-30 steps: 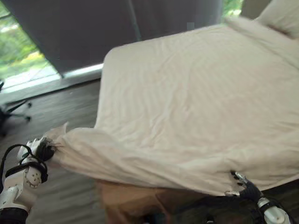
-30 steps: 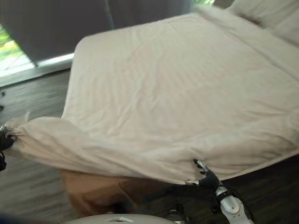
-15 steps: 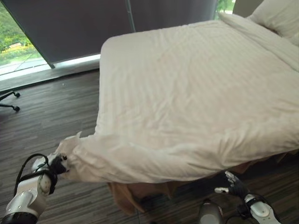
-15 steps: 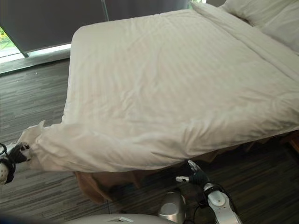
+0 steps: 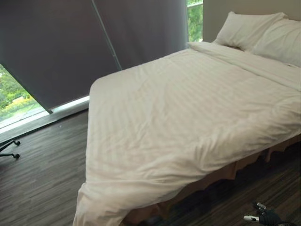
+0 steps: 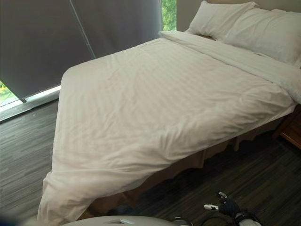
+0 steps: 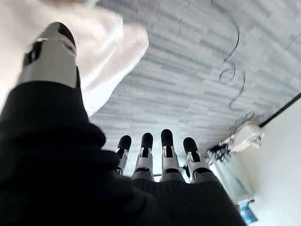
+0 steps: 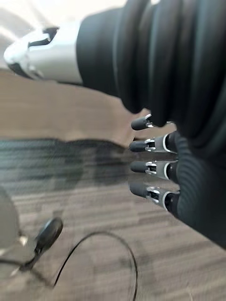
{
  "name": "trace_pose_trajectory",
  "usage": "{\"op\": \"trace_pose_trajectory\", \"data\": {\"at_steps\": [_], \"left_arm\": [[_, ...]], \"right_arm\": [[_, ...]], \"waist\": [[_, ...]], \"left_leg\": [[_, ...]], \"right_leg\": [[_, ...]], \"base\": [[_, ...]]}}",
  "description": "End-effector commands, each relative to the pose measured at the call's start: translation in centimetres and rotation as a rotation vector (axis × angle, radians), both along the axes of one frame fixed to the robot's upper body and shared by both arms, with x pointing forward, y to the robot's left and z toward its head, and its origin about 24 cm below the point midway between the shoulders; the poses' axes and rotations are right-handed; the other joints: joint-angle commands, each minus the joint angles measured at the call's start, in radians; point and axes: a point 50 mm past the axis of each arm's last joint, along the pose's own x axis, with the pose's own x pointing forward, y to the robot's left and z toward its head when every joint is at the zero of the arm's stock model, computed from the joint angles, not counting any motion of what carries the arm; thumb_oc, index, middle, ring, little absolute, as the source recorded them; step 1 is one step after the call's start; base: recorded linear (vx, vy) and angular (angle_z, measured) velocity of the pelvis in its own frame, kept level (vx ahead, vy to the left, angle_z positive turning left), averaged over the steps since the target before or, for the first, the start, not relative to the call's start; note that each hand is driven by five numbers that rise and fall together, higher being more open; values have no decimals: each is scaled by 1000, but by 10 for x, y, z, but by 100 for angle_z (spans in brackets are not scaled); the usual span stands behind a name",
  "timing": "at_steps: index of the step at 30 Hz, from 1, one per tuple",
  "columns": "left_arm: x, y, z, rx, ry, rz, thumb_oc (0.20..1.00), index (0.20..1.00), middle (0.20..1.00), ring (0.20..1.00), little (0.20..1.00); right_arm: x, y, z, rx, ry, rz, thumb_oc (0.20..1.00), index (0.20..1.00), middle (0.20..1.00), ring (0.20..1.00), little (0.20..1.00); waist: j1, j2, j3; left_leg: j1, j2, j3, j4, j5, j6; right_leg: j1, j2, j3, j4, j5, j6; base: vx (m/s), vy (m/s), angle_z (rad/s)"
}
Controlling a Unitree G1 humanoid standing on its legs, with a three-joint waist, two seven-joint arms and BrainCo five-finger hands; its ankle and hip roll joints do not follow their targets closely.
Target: Making the bed.
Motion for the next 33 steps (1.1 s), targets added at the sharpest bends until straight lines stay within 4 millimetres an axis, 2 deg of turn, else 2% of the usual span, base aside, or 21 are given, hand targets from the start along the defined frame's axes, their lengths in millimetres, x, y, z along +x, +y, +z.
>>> {"op": "trace_pose_trajectory", "data": {"at_steps": [1, 2, 6, 7, 8, 9, 10, 11, 12, 14, 17, 18, 19, 20, 21, 22, 24, 25, 27, 28, 33], "left_arm": [[30, 25, 53, 190, -207, -19, 1000, 1000, 1000, 1000, 1000], [70, 12, 80, 198, -507, -60, 1000, 1000, 1000, 1000, 1000], [143, -44, 111, -108, -1120, -140, 1000, 1000, 1000, 1000, 1000], [155, -73, 57, -307, -1176, -53, 1000, 1000, 1000, 1000, 1000], [183, -105, 37, -629, -1308, 87, 1000, 1000, 1000, 1000, 1000], [193, -120, 39, -766, -1387, 122, 1000, 1000, 1000, 1000, 1000], [194, -120, 39, -769, -1389, 122, 1000, 1000, 1000, 1000, 1000], [206, -147, 40, -961, -1429, 125, 1000, 1000, 1000, 1000, 1000], [208, -154, 34, -1016, -1406, 137, 1000, 1000, 1000, 1000, 1000], [231, -210, 26, -1299, -1331, 155, 1000, 1000, 1000, 1000, 1000], [243, -241, 25, -1466, -1288, 198, 1000, 1000, 1000, 1000, 1000], [247, -248, 25, -1510, -1280, 215, 1000, 1000, 1000, 1000, 1000], [258, -272, 36, -1649, -1276, 243, 1000, 1000, 1000, 1000, 1000], [262, -278, 38, -1685, -1273, 263, 1000, 1000, 1000, 1000, 1000], [269, -291, 49, -1750, -1288, 264, 906, 906, 906, 906, 906], [272, -298, 54, -1785, -1298, 287, 570, 570, 570, 570, 570], [281, -315, 67, -1882, -1316, 321, 200, 200, 200, 200, 200], [281, -315, 68, -1884, -1318, 319, 200, 200, 200, 200, 200], [283, -327, 74, -2000, -1315, 368, 200, 200, 200, 200, 200], [288, -343, 79, -2138, -1278, 448, 200, 200, 200, 200, 200], [295, -358, 85, -2232, -1271, 520, 200, 200, 200, 200, 200]], "right_arm": [[35, 6, 15, 6, -174, 5, 1000, 1000, 1000, 1000, 1000], [36, 0, 19, -9, -196, -18, 1000, 1000, 1000, 1000, 1000], [52, -12, 29, -72, -252, -27, 1000, 1000, 1000, 1000, 1000], [60, -6, 26, -74, -281, -44, 1000, 1000, 1000, 1000, 1000], [79, -6, 42, -137, -380, 8, 1000, 1000, 1000, 1000, 1000], [87, -4, 49, -161, -445, -1, 1000, 1000, 1000, 1000, 1000], [87, -5, 49, -162, -446, -3, 1000, 1000, 1000, 1000, 1000], [105, -2, 60, -200, -522, 4, 1000, 1000, 1000, 1000, 1000], [118, 3, 66, -203, -572, 11, 1000, 1000, 1000, 1000, 1000], [177, 45, 114, -173, -854, 113, 1000, 1000, 1000, 1000, 1000], [203, 82, 151, -87, -1055, 175, 1000, 1000, 1000, 1000, 1000], [209, 94, 160, -50, -1105, 188, 953, 953, 953, 953, 953], [225, 128, 181, 134, -1217, 178, 200, 200, 200, 200, 200], [228, 138, 184, 227, -1237, 149, 200, 200, 200, 200, 200], [232, 153, 179, 459, -1219, 37, 200, 200, 200, 200, 200], [234, 163, 179, 627, -1221, -48, 200, 200, 200, 200, 200], [239, 181, 181, 936, -1206, -185, 200, 200, 200, 200, 200], [239, 180, 182, 940, -1208, -184, 200, 200, 200, 200, 200], [240, 193, 177, 1141, -1175, -269, 200, 200, 200, 200, 200], [243, 217, 173, 1327, -1111, -350, 200, 200, 200, 200, 200], [247, 247, 169, 1383, -1019, -308, 200, 200, 200, 200, 200]], "waist": [[5, -19, 61], [-3, -41, 62], [-9, -48, 39], [-10, -57, 37], [-31, -68, 27], [-39, -68, 23], [-37, -68, 25], [-50, -75, 16], [-51, -78, 12], [-56, -98, 10], [-53, -114, 15], [-50, -119, 18], [-40, -135, 30], [-37, -142, 38], [-36, -149, 52], [-43, -151, 66], [-57, -147, 107], [-58, -147, 107], [-60, -144, 125], [-32, -160, 121], [-26, -150, 126]], "left_leg": [[-50, 52, -44, 210, 152, -22], [-71, 74, -32, 183, 117, -14], [-49, 23, -45, -90, 53, 24], [-43, 20, -60, -136, 60, 29], [-30, 25, -45, -193, 84, 27], [-13, 26, -32, -218, 94, 26], [-11, 26, -31, -219, 95, 26], [0, 23, -25, -226, 90, 27], [9, 14, -21, -230, 83, 31], [31, -16, -6, -238, 60, 48], [32, -33, 6, -240, 49, 61], [32, -37, 10, -239, 47, 66], [20, -50, 17, -238, 34, 83], [14, -56, 18, -237, 29, 89], [5, -68, 9, -239, 19, 102], [2, -72, 1, -241, 16, 103], [-21, -68, -24, -247, 15, 97], [-23, -68, -25, -246, 15, 97], [-49, -66, -49, -247, 15, 87], [-72, -89, -59, -237, 14, 78], [-123, -76, -63, -236, 38, 64]], "right_leg": [[70, -54, 54, -61, 44, 63], [84, -71, 26, -67, 36, 76], [66, -96, 11, -66, 35, 119], [66, -95, 10, -65, 32, 122], [62, -90, 18, -63, 28, 130], [59, -89, 20, -63, 32, 132], [59, -89, 21, -63, 32, 132], [59, -93, 25, -66, 40, 139], [61, -97, 31, -68, 45, 140], [53, -122, 50, -61, 67, 154], [43, -138, 59, -56, 78, 164], [40, -143, 59, -51, 79, 165], [13, -157, 47, -6, 81, 175], [-7, -161, 50, 25, 79, 177], [-44, -162, 64, 81, 76, 185], [-82, -159, 86, 124, 88, 190], [-175, -135, 160, 123, 84, 186], [-177, -134, 160, 123, 84, 186], [-215, -136, 198, 55, 89, 178], [-208, -168, 155, -28, 131, 175], [-241, -160, 126, -58, 177, 170]], "base": [[-36, 24, 9], [40, 94, 22], [113, 164, 52], [200, 153, -1], [204, 133, -10], [134, 91, 0], [114, 100, -5], [109, 77, -33], [192, 158, -41], [167, 165, -19], [73, 101, -9], [52, 141, 0], [8, 123, -2], [-10, 147, 2], [-43, 70, 0], [-57, 65, 8], [-93, 0, 4], [-82, -26, 0], [-61, -75, 65], [-65, -122, 85], [-67, -49, 20]]}}
